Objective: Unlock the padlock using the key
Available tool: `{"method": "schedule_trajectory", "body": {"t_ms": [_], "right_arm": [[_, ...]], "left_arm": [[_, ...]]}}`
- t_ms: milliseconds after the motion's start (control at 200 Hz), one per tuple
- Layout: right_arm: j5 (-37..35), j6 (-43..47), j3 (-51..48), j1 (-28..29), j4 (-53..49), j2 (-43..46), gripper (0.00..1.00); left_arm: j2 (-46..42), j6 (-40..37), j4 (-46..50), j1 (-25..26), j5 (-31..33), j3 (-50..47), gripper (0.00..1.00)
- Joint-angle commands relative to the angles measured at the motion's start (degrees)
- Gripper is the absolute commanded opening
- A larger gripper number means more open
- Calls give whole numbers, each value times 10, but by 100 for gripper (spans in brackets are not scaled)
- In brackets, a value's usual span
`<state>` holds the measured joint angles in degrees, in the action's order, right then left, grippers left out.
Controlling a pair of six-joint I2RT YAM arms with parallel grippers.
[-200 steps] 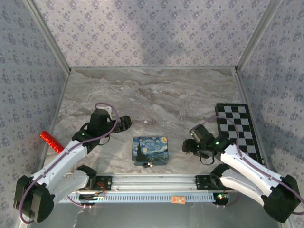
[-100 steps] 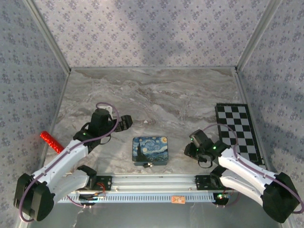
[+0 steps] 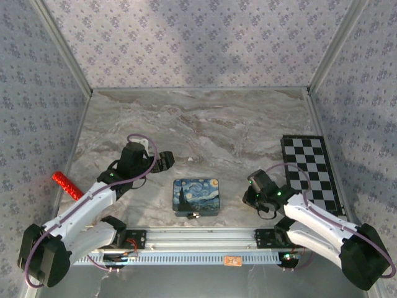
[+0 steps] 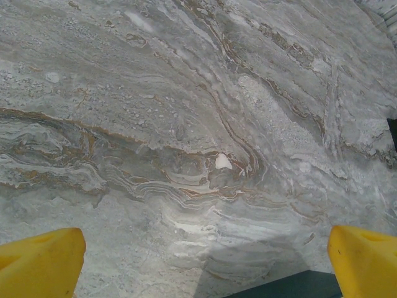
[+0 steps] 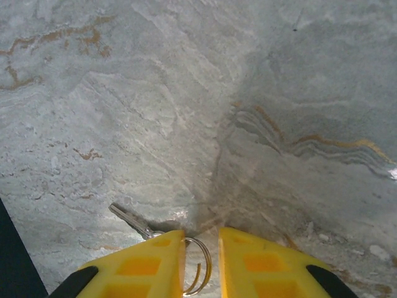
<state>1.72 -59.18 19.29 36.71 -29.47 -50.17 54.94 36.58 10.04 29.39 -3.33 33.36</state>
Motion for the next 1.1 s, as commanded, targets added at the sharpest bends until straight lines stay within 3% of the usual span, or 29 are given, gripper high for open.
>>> {"method": "schedule_trajectory", "body": {"t_ms": [0,240,435,855,1094], "right_arm": [[13,-13,-13,0,26,-4,21],[18,-26,-3,11,31,-6,27],[15,-33,-9,17,38,-14,27],[-4,-29,4,19,28,9,7],[-13,-1,27,14,28,82,5]], "left_arm": [[4,4,-16,7,9,-5,100],[10,3,-15,11,10,-2,100],[12,3,-18,14,14,-1,100],[13,4,-16,19,14,3,100],[26,-4,-24,27,-5,29,100]]}}
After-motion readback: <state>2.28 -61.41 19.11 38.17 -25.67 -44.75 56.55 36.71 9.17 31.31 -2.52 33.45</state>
